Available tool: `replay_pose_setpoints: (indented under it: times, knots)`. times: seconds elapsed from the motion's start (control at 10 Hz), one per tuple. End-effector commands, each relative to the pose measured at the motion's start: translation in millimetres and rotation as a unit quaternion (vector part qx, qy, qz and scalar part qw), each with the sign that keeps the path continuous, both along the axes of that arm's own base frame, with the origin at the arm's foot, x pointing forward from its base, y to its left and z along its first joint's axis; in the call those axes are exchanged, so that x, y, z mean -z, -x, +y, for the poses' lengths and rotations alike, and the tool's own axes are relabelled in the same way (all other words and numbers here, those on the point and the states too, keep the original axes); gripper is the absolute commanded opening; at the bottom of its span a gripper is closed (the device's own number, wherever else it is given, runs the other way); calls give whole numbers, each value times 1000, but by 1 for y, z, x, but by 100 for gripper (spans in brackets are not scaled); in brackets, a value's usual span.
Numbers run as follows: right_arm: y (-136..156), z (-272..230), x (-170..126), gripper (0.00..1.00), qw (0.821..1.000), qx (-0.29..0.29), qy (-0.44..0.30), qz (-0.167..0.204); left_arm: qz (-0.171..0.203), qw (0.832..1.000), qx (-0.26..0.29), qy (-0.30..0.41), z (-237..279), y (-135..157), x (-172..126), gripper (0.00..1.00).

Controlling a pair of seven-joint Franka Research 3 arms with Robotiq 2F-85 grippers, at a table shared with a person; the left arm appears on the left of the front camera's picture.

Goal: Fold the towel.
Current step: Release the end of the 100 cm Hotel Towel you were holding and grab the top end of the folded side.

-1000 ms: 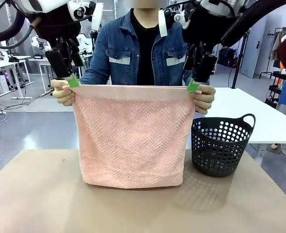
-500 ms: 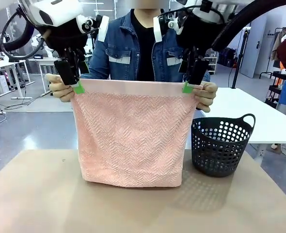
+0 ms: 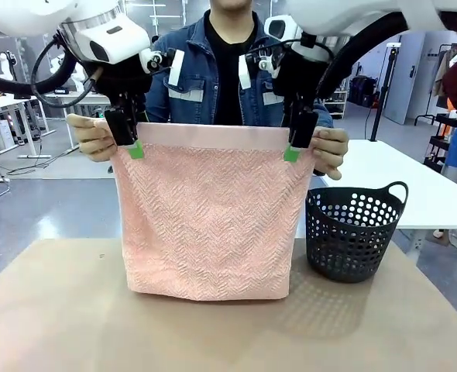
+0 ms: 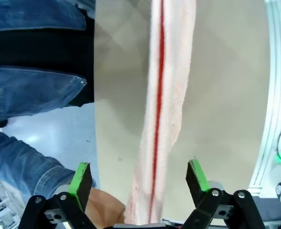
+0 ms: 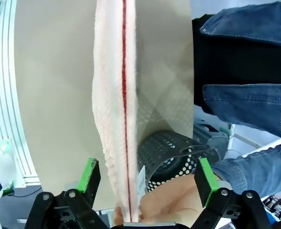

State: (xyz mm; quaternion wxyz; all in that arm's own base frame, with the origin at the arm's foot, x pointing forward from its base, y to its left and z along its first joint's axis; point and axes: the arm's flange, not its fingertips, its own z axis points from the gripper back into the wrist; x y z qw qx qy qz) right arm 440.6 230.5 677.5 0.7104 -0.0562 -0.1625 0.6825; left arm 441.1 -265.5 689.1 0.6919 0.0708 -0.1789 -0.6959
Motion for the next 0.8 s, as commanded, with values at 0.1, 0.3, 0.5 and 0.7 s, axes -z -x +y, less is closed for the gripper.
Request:
replay_pose_setpoints:
  times: [0.1, 0.3, 0.5, 0.7]
  knots:
    - [-3, -3, 2, 50, 1000, 23, -1, 15, 12, 1000, -7, -7, 2, -3, 2, 42]
    - [0, -3, 2, 0, 1000, 22, -6, 17, 18, 1000, -7, -6, 6, 3, 5, 0]
    - [1, -2, 4, 0, 1000, 19, -4, 21, 16, 1000, -6, -11, 8, 7, 7, 0]
    - [2, -2, 4, 3, 1000, 20, -5, 22, 17, 1000, -7, -11, 10, 10, 9, 0]
